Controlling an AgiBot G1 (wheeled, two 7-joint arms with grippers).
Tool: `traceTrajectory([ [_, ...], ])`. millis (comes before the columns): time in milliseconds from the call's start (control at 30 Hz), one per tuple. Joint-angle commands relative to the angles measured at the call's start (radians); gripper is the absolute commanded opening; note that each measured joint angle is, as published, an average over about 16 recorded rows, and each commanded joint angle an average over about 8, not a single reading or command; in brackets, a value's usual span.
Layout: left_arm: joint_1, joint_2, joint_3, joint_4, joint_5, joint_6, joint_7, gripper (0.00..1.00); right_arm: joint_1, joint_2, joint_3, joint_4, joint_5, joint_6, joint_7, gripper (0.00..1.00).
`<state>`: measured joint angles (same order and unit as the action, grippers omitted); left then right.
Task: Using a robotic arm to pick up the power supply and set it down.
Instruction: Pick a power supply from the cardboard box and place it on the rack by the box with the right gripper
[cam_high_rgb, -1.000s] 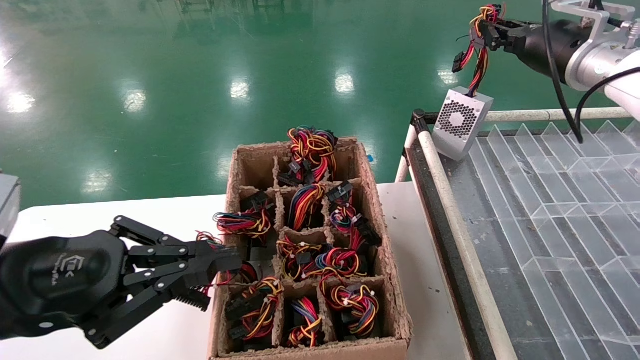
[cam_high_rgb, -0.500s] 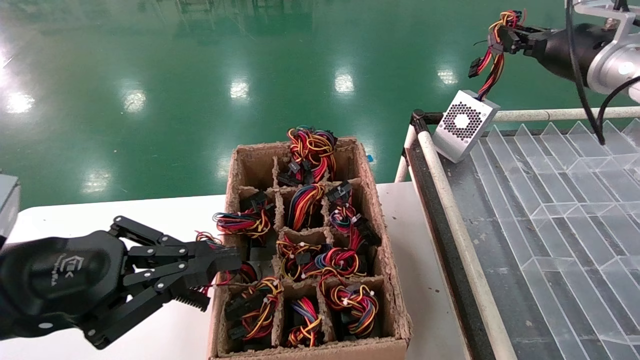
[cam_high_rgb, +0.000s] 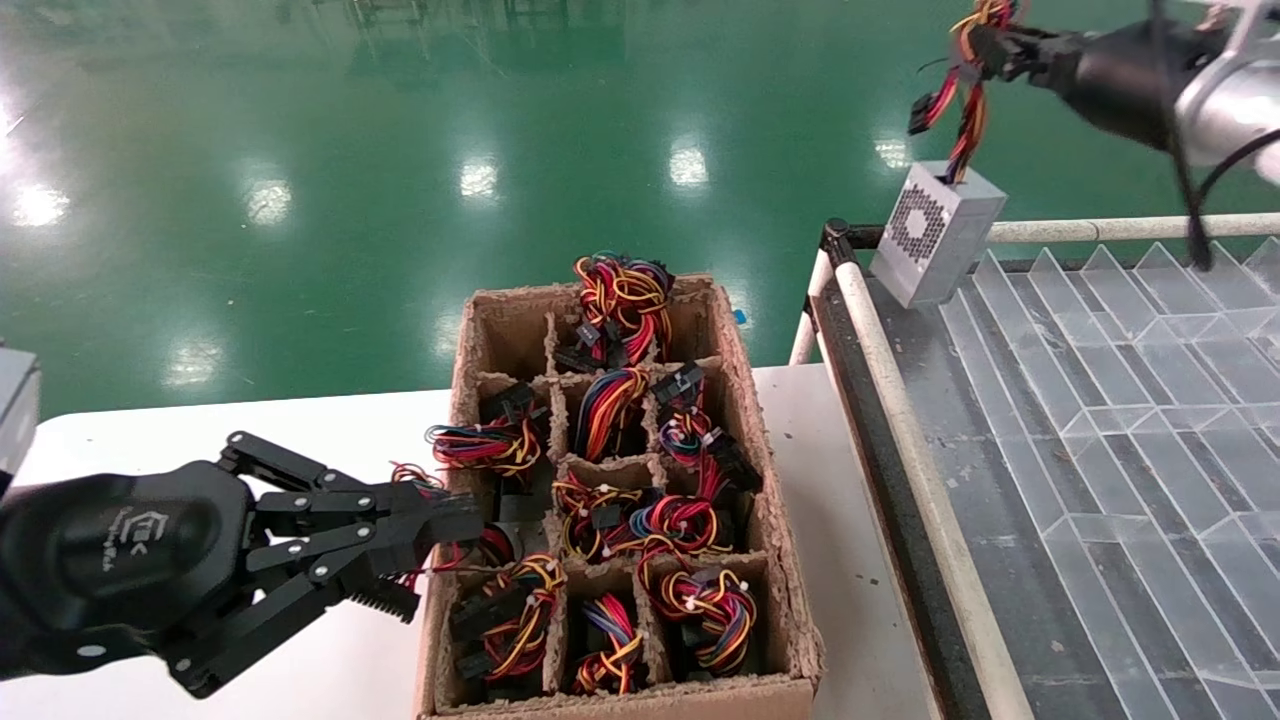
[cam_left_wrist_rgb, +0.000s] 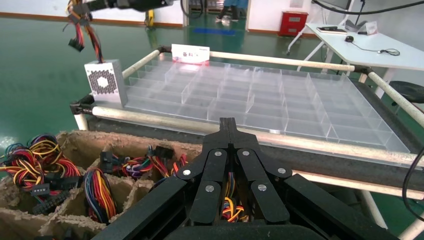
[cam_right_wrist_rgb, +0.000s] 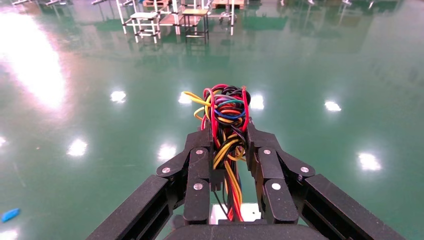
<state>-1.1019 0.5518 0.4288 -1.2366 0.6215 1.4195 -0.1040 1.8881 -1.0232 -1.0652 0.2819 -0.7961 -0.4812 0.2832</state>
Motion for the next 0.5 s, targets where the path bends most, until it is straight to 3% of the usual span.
traceTrajectory([
  [33,0.000,0.000,0.000,0.000,0.000,0.000,0.000,0.00,-0.008,-0.008,-0.007,0.011,-0.005,0.010,0.020,0.00],
  [467,0.000,0.000,0.000,0.000,0.000,0.000,0.000,0.00,-0.054,-0.017,-0.048,0.142,-0.020,0.083,0.141,0.00],
  [500,0.000,0.000,0.000,0.000,0.000,0.000,0.000,0.00,-0.056,-0.016,-0.053,0.150,-0.024,0.088,0.150,0.05],
])
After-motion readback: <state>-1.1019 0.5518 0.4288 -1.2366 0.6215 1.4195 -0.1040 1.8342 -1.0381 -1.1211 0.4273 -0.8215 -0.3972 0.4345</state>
